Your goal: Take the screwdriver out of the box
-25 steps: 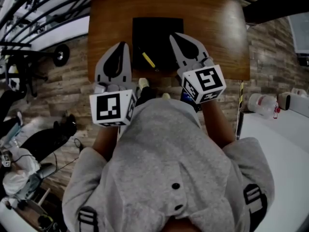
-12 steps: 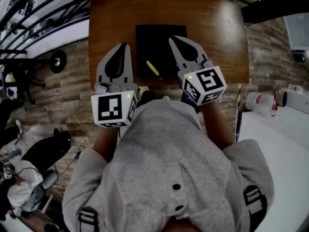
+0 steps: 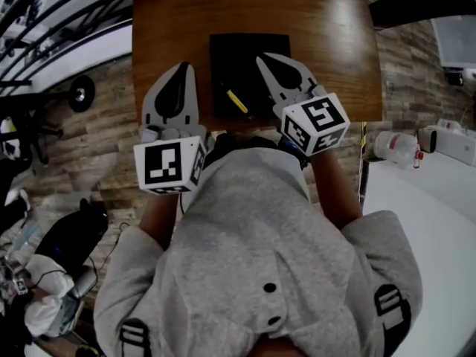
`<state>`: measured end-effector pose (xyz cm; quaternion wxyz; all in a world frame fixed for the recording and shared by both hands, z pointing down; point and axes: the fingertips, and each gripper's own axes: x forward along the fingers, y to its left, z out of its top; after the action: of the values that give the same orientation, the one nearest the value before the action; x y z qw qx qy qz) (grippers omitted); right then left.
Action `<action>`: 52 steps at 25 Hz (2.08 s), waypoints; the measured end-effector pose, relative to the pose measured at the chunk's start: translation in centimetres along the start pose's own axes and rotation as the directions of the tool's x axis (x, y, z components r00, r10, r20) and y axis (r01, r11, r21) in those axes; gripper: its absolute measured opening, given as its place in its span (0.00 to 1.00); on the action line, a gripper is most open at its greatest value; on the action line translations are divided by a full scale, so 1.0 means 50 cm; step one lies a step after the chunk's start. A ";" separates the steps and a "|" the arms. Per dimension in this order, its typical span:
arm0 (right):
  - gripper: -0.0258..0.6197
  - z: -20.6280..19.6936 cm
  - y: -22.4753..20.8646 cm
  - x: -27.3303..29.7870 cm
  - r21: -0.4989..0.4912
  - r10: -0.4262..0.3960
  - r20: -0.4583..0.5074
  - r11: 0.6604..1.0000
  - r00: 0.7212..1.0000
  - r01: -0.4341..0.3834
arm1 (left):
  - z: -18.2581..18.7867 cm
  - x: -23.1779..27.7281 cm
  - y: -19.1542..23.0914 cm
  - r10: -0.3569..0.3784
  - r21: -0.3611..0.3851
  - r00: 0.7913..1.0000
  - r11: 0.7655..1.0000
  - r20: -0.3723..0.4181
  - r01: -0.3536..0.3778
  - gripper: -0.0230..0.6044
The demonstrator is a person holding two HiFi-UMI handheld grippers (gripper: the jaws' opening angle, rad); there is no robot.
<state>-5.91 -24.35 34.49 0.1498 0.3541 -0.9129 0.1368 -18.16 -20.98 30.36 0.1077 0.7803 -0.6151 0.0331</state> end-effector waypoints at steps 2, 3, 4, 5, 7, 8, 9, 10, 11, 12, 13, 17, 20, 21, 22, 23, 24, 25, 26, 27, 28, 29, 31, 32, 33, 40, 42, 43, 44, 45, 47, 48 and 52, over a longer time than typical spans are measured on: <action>0.06 -0.007 0.002 0.002 0.004 0.003 -0.022 1.000 1.000 -0.003 | -0.003 0.001 0.004 -0.004 -0.002 1.000 1.000 -0.008 0.004 0.06; 0.06 -0.010 0.002 0.003 0.002 0.008 -0.033 1.000 0.999 -0.008 | -0.003 0.001 0.004 -0.004 -0.003 1.000 1.000 -0.010 0.004 0.06; 0.06 -0.014 0.003 0.003 -0.001 0.014 -0.045 1.000 0.999 -0.014 | -0.002 0.002 0.003 -0.003 -0.006 1.000 1.000 -0.009 0.003 0.06; 0.06 -0.018 0.004 0.003 -0.003 0.020 -0.055 1.000 0.998 -0.020 | -0.002 0.003 0.001 -0.003 -0.009 1.000 1.000 -0.008 0.003 0.06; 0.06 -0.028 0.004 0.003 -0.005 0.029 -0.072 1.000 0.997 -0.029 | -0.001 0.007 -0.003 0.001 -0.011 1.000 1.000 -0.012 -0.001 0.06; 0.06 -0.033 0.004 0.003 -0.004 0.036 -0.080 0.999 0.996 -0.036 | -0.001 0.008 -0.006 0.003 -0.010 1.000 1.000 -0.014 -0.003 0.06; 0.06 -0.039 0.004 0.004 -0.001 0.046 -0.089 0.999 0.995 -0.046 | 0.000 0.010 -0.010 0.003 -0.009 1.000 1.000 -0.015 -0.004 0.06; 0.06 -0.044 0.004 0.004 0.002 0.058 -0.098 0.998 0.993 -0.058 | 0.001 0.012 -0.015 0.004 -0.008 1.000 1.000 -0.013 -0.004 0.06; 0.06 -0.051 0.002 0.005 0.004 0.070 -0.109 0.998 0.992 -0.070 | 0.001 0.013 -0.019 0.005 -0.007 1.000 1.000 -0.011 -0.005 0.06; 0.06 -0.058 0.000 0.006 0.004 0.080 -0.121 0.997 0.989 -0.080 | 0.001 0.015 -0.022 0.009 -0.006 1.000 1.000 -0.009 -0.009 0.06; 0.06 -0.065 -0.003 0.008 0.004 0.090 -0.133 0.996 0.987 -0.091 | 0.000 0.018 -0.025 0.014 -0.007 1.000 1.000 -0.008 -0.014 0.06; 0.18 -0.099 -0.014 0.021 0.005 0.143 -0.195 0.989 0.970 -0.145 | -0.009 0.029 -0.031 0.037 -0.009 0.999 0.999 -0.019 -0.037 0.06; 0.19 -0.125 -0.021 0.032 0.013 0.183 -0.247 0.982 0.952 -0.186 | -0.014 0.041 -0.034 0.052 -0.015 0.998 0.999 -0.034 -0.052 0.06; 0.19 -0.134 -0.023 0.035 0.013 0.192 -0.263 0.981 0.946 -0.195 | -0.015 0.044 -0.035 0.055 -0.016 0.998 0.998 -0.037 -0.056 0.06; 0.21 -0.143 -0.024 0.039 0.014 0.200 -0.278 0.979 0.940 -0.204 | -0.016 0.048 -0.034 0.059 -0.017 0.997 0.998 -0.039 -0.060 0.06; 0.23 -0.153 -0.023 0.043 0.017 0.209 -0.292 0.977 0.933 -0.213 | -0.017 0.050 -0.033 0.063 -0.018 0.997 0.998 -0.041 -0.064 0.06; 0.24 -0.161 -0.021 0.047 0.021 0.219 -0.303 0.975 0.927 -0.223 | -0.019 0.052 -0.031 0.065 -0.019 0.997 0.998 -0.042 -0.066 0.06; 0.25 -0.168 -0.018 0.051 0.025 0.228 -0.313 0.972 0.922 -0.232 | -0.020 0.053 -0.030 0.067 -0.019 0.997 0.998 -0.043 -0.068 0.06; 0.26 -0.176 -0.015 0.054 0.029 0.235 -0.323 0.971 0.917 -0.239 | -0.022 0.053 -0.029 0.069 -0.017 0.997 0.997 -0.045 -0.070 0.06; 0.26 -0.184 -0.013 0.057 0.032 0.240 -0.334 0.969 0.912 -0.244 | -0.024 0.053 -0.028 0.071 -0.016 0.996 0.997 -0.049 -0.072 0.06; 0.26 -0.194 -0.012 0.059 0.032 0.242 -0.347 0.969 0.906 -0.246 | -0.027 0.053 -0.028 0.073 -0.017 0.996 0.997 -0.054 -0.074 0.06; 0.26 -0.205 -0.014 0.061 0.029 0.240 -0.362 0.969 0.900 -0.247 | -0.030 0.054 -0.028 0.075 -0.019 0.995 0.997 -0.058 -0.076 0.06; 0.26 -0.228 -0.017 0.068 0.019 0.234 -0.393 0.969 0.889 -0.246 | -0.036 0.056 -0.026 0.081 -0.020 0.994 0.996 -0.067 -0.082 0.06; 0.26 -0.239 -0.018 0.071 0.015 0.231 -0.408 0.969 0.883 -0.246 | -0.039 0.056 -0.025 0.085 -0.020 0.994 0.996 -0.072 -0.086 0.06; 0.26 -0.251 -0.019 0.073 0.014 0.229 -0.422 0.969 0.877 -0.246 | -0.043 0.055 -0.025 0.088 -0.021 0.993 0.996 -0.076 -0.090 0.06; 0.26 -0.324 -0.016 0.093 0.017 0.245 -0.498 0.962 0.832 -0.273 | -0.067 0.050 -0.009 0.106 -0.036 0.989 0.993 -0.101 -0.110 0.06; 0.26 -0.339 -0.020 0.096 0.017 0.245 -0.514 0.961 0.822 -0.276 | -0.071 0.051 -0.009 0.110 -0.037 0.988 0.993 -0.105 -0.114 0.06; 0.26 -0.345 -0.021 0.098 0.017 0.245 -0.521 0.961 0.818 -0.277 | -0.073 0.051 -0.008 0.111 -0.037 0.988 0.993 -0.108 -0.116 0.06; 0.26 -0.351 -0.020 0.101 0.016 0.244 -0.527 0.960 0.814 -0.278 | -0.074 0.051 -0.008 0.112 -0.036 0.988 0.993 -0.111 -0.116 0.06; 0.26 -0.357 -0.019 0.103 0.014 0.243 -0.535 0.960 0.809 -0.279 | -0.076 0.051 -0.007 0.112 -0.036 0.987 0.993 -0.113 -0.116 0.06; 0.27 -0.368 -0.014 0.110 0.012 0.242 -0.546 0.959 0.802 -0.282 | -0.079 0.050 -0.004 0.113 -0.037 0.987 0.992 -0.118 -0.118 0.06; 0.27 -0.373 -0.012 0.114 0.013 0.242 -0.549 0.959 0.800 -0.282 | -0.081 0.049 -0.002 0.116 -0.038 0.986 0.992 -0.120 -0.121 0.06; 0.27 -0.391 -0.011 0.124 0.026 0.245 -0.559 0.960 0.792 -0.279 | -0.083 0.046 0.001 0.125 -0.042 0.984 0.991 -0.125 -0.131 0.06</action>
<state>-6.43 -21.52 54.82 0.3989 0.1644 -0.8731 0.2270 -17.33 -22.34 34.86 0.1624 0.7328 -0.6568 0.0722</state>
